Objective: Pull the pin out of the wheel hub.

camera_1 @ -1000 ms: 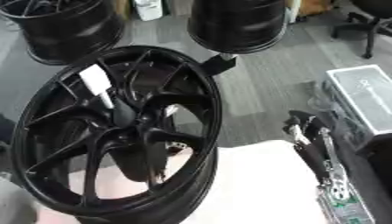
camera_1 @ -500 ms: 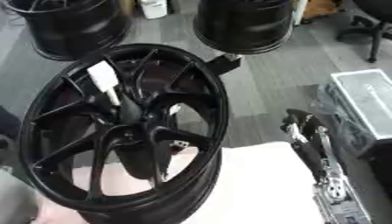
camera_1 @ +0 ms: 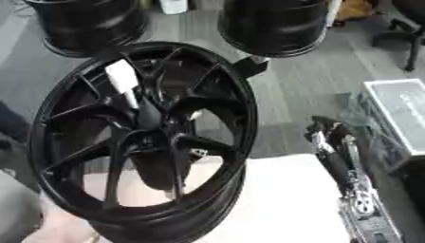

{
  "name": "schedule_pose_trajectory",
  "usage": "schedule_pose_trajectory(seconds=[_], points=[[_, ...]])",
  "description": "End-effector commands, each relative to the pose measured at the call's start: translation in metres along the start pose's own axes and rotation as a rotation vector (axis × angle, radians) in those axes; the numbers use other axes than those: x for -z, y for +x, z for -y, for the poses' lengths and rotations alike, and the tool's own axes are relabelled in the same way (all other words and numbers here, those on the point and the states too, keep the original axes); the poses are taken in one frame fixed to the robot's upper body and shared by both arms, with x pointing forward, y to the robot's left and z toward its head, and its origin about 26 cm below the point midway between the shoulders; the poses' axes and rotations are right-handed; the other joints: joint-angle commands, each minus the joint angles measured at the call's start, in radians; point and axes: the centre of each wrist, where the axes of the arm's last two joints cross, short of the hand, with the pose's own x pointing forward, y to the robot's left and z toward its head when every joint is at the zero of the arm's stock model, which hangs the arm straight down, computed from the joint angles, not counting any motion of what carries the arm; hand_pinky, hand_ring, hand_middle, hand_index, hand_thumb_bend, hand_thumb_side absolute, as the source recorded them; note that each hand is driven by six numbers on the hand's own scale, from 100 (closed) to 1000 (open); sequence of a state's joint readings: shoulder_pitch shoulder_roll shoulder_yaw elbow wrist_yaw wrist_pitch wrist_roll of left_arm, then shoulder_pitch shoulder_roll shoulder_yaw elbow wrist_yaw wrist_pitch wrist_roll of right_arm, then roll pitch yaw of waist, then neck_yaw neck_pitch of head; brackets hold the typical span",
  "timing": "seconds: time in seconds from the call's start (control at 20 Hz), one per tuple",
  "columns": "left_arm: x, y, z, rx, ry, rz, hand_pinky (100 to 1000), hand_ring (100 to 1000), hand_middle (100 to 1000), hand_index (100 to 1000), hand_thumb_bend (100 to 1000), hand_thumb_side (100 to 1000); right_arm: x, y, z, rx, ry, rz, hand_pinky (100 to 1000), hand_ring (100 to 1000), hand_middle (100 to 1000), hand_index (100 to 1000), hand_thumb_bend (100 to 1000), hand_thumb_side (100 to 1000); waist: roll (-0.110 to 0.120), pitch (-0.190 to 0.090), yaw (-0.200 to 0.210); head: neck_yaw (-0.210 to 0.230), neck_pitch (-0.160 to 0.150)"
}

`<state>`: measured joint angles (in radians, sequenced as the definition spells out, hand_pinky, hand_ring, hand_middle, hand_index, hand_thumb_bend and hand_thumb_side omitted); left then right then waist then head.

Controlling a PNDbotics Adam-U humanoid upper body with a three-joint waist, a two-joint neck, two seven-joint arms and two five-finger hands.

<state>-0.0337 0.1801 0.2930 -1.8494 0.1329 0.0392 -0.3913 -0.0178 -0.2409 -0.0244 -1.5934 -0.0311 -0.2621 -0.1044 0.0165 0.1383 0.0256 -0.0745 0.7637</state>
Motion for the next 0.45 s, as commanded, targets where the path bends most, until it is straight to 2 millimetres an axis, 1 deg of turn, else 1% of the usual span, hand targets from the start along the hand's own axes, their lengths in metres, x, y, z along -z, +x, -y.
schedule_pose_trajectory(seconds=[0.05, 0.45], points=[[0.0022, 0.0057, 0.0021, 0.014, -0.003, -0.020, 593, 451, 625, 783, 446, 714, 0.0044, 0.0048, 0.0020, -0.001, 0.003, 0.019, 682, 611, 583, 749, 100, 569, -0.001, -0.006, -0.002, 0.008, 0.006], [0.0049, 0.0051, 0.0086, 0.021, -0.033, -0.040, 595, 454, 623, 777, 430, 736, 0.0054, 0.0053, 0.0014, 0.000, 0.006, 0.021, 682, 611, 583, 749, 100, 569, -0.001, -0.003, -0.002, 0.004, 0.006]])
